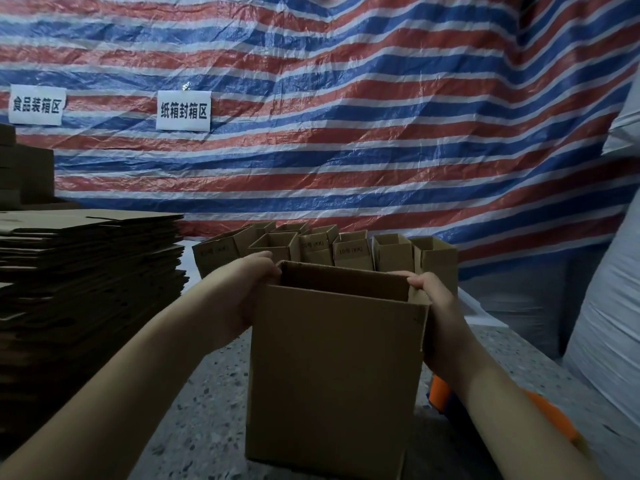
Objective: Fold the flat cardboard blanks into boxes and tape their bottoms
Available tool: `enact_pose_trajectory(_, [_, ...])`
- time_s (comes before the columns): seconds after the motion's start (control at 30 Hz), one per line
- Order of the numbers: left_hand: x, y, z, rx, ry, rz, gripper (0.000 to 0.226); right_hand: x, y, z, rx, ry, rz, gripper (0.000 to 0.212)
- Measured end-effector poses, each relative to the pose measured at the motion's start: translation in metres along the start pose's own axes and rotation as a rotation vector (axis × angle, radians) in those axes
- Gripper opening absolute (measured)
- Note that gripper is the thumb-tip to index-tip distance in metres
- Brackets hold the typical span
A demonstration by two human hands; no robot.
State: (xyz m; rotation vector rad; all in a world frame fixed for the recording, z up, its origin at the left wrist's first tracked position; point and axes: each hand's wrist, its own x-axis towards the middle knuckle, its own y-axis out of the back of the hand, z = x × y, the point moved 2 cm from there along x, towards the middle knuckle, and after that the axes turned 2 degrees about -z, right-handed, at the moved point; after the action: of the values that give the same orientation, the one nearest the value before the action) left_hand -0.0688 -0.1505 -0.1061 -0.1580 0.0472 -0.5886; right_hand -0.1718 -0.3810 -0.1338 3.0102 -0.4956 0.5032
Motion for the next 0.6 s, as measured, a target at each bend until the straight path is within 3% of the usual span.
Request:
enact_pose_trajectory(0.07, [0.0, -0.003, -0.004, 0.022, 0.012, 0.019, 0.014, 0.0, -0.001, 0.001, 0.001, 0.016, 0.005, 0.048])
enact_pose_trajectory(0.23, [0.002, -0.009, -0.013, -0.181, -0.007, -0.025, 0.036, -0.001, 0.001, 0.002, 0.05, 0.018, 0.021, 0.048])
enact_pose_trajectory(0.37, [0.001, -0.015, -0.016, -0.129, -0.076, -0.002, 0.04, 0.001, 0.001, 0.002, 0.077, 0.007, 0.052, 0.042])
enact_pose_trajectory(0.6, [0.001, -0.015, -0.013, -0.154, -0.102, -0.004, 0.019, 0.001, 0.006, 0.003, 0.132, -0.099, 0.025, 0.051])
